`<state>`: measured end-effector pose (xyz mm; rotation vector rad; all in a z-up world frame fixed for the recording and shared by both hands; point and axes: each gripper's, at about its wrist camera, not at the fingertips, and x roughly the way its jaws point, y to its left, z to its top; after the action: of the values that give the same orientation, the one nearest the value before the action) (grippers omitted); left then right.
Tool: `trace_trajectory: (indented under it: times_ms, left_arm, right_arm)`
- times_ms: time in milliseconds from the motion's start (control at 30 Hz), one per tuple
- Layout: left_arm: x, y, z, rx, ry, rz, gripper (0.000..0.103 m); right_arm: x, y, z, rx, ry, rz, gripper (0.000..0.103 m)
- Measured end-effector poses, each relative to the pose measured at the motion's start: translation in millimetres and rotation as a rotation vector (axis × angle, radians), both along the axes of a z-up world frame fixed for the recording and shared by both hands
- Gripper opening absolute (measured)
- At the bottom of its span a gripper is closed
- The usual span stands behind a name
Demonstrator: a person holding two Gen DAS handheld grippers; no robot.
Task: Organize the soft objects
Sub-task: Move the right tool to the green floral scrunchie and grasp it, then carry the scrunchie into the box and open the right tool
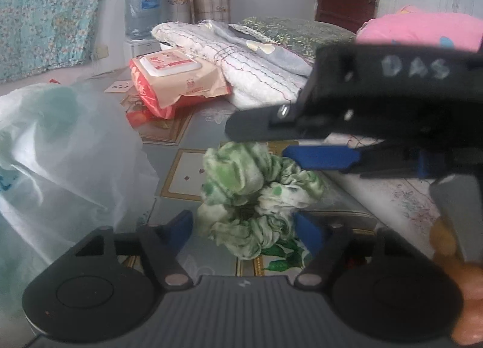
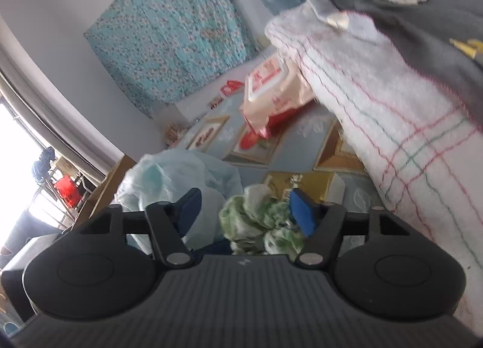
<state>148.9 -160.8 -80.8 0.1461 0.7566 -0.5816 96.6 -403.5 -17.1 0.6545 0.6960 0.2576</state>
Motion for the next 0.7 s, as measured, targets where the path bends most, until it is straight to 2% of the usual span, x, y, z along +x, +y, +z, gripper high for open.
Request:
trace_trajectory:
  times_ms: [67,133,300,533,700]
  left_arm:
    - [-0.5,-0.6,-1.8,-0.004,0.007,0.000,0.063]
    - [-0.9,0.2,-2.1,-0.018,0.011,0.000,0.051]
    - [-5.9,2.1,4.0,-0.036,0.013,-0.009,0.040]
    - [-19.7,9.4,19.1,-0.056,0.001,-0.012,0.039]
    - [-39.3,22.0,42.6,-0.080,-0.046,-0.012,0.039]
  right_arm:
    - [1.1,-1.6,-6.1,0.025,0.015,0.007,0.051]
    - [1.8,-1.5,-10.1,0.057,0.026,0.026,0.051]
    - [-0.7,2.2,-16.5,0.109,0.056,0.052,0.048]
    - [-14.9,5.2,-9.0,0.184,0.064,0.072,0.048]
    - [-35.4,12.4,16.2,0.199,0.017,0.100,0.048]
